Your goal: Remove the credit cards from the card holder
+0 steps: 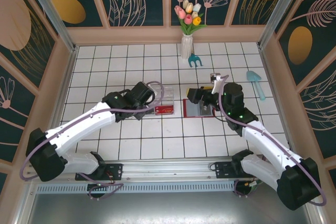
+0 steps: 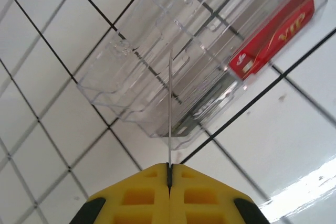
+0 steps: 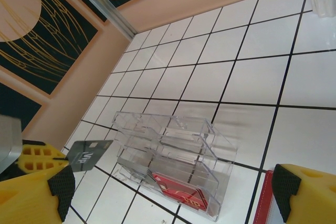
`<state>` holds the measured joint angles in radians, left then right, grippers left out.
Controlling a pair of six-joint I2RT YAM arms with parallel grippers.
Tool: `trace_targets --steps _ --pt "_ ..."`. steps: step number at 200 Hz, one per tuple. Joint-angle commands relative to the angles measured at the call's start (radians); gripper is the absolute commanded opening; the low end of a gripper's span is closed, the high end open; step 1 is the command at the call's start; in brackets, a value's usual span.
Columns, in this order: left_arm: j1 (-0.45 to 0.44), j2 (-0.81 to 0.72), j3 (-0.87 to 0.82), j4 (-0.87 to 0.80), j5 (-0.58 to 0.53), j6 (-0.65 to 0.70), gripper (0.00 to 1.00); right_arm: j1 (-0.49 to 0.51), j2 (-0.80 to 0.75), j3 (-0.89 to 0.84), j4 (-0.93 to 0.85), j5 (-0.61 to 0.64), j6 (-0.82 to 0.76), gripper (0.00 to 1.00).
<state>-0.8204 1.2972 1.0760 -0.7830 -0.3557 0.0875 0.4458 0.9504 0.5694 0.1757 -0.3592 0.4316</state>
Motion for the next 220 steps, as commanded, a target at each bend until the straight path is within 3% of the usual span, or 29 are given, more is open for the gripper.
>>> trace_targets --steps 1,66,81,139,220 --pt "-0.003 0.013 -0.030 -0.025 -0.065 0.244 0.00 -0.007 -0.039 0.000 0.028 0.012 0.000 0.98" --pt "-0.030 -0.014 -0.152 0.065 -0.039 0.493 0.00 -0.012 -0.056 -0.007 0.027 0.022 0.006 0.98" --pt "-0.057 -0.015 -0.174 0.084 -0.085 0.538 0.00 -0.013 -0.052 -0.011 0.033 0.023 0.008 0.99" --pt "-0.074 -0.015 -0.210 0.205 -0.045 0.647 0.00 -0.014 -0.037 -0.007 0.021 0.039 0.004 0.98" --pt "-0.074 0.021 -0.280 0.347 -0.026 0.678 0.00 -0.014 -0.015 -0.002 0.013 0.042 0.003 0.99"
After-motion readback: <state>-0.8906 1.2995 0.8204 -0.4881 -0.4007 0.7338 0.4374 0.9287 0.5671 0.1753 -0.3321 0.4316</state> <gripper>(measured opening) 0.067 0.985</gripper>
